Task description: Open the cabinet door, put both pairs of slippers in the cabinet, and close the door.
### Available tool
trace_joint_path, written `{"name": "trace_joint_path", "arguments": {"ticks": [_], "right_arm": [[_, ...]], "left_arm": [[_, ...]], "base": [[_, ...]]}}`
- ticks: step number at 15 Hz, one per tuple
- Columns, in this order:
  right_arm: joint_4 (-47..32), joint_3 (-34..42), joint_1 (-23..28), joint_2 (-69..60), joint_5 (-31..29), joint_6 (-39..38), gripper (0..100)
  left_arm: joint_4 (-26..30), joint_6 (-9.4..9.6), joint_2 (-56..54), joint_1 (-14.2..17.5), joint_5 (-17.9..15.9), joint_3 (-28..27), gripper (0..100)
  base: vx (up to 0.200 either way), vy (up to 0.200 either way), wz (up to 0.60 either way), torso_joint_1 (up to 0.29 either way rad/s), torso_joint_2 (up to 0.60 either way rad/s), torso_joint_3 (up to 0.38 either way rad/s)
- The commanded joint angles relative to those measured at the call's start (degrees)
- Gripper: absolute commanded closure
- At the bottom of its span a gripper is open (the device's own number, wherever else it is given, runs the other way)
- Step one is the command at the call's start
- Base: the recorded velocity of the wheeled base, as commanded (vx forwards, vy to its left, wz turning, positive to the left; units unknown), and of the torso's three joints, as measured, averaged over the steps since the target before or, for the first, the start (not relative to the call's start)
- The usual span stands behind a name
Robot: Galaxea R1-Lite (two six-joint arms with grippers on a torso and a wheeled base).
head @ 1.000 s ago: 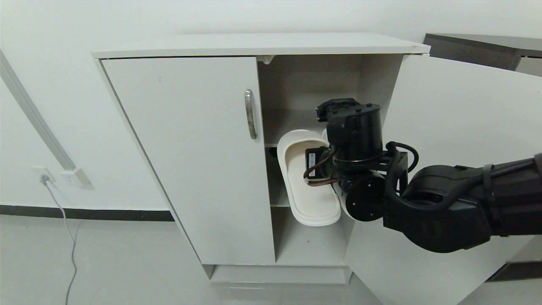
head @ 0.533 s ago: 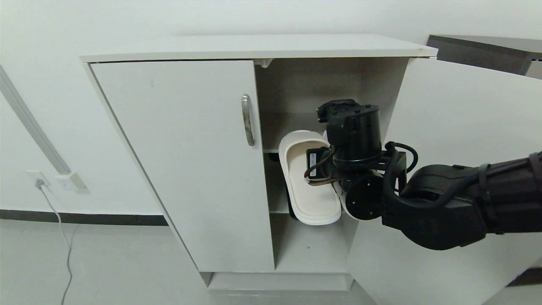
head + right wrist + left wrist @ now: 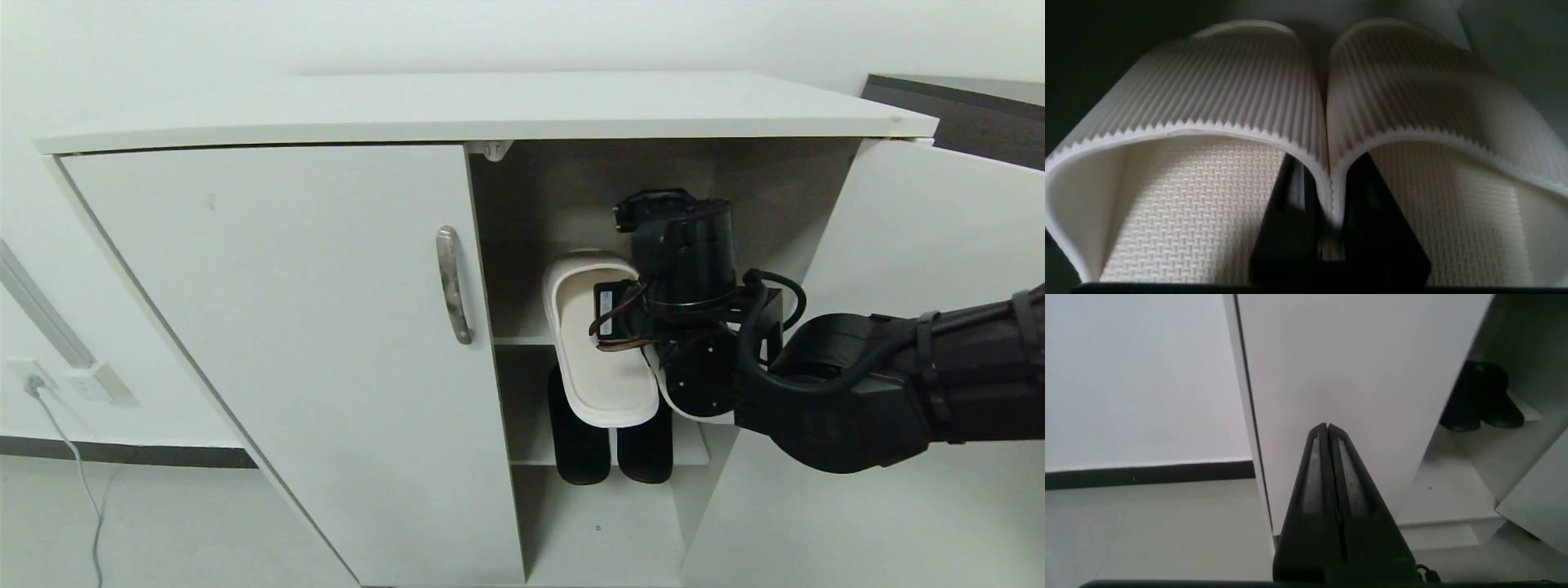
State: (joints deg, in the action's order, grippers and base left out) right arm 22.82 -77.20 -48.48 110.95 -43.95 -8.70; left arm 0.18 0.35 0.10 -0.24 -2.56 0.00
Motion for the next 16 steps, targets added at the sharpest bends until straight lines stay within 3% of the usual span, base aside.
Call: {"name": "trace_joint_path", "arguments": {"ticks": [1, 6, 16], "right_arm": [[0.03, -0.93, -0.03, 1.64, -0.09, 0.27, 100], [-0.76, -7.0, 2.69, 6.04, 0.44, 0.71, 100], [-13.33, -27.39, 6.29, 13.86, 1.23, 0.53, 100]], "left_arm": [[-0.01, 0.0, -0.01, -0.02, 0.01, 0.0, 100], [-0.01, 0.0, -0.01, -0.02, 0.01, 0.0, 100], [-0.01, -0.09, -0.01, -0.02, 0.01, 0.0, 100]], "base": [[0.0, 0.0, 0.0, 0.0, 0.0, 0.0], [0.0, 0.0, 0.0, 0.0, 0.0, 0.0], [0.0, 0.0, 0.0, 0.0, 0.0, 0.0]]}}
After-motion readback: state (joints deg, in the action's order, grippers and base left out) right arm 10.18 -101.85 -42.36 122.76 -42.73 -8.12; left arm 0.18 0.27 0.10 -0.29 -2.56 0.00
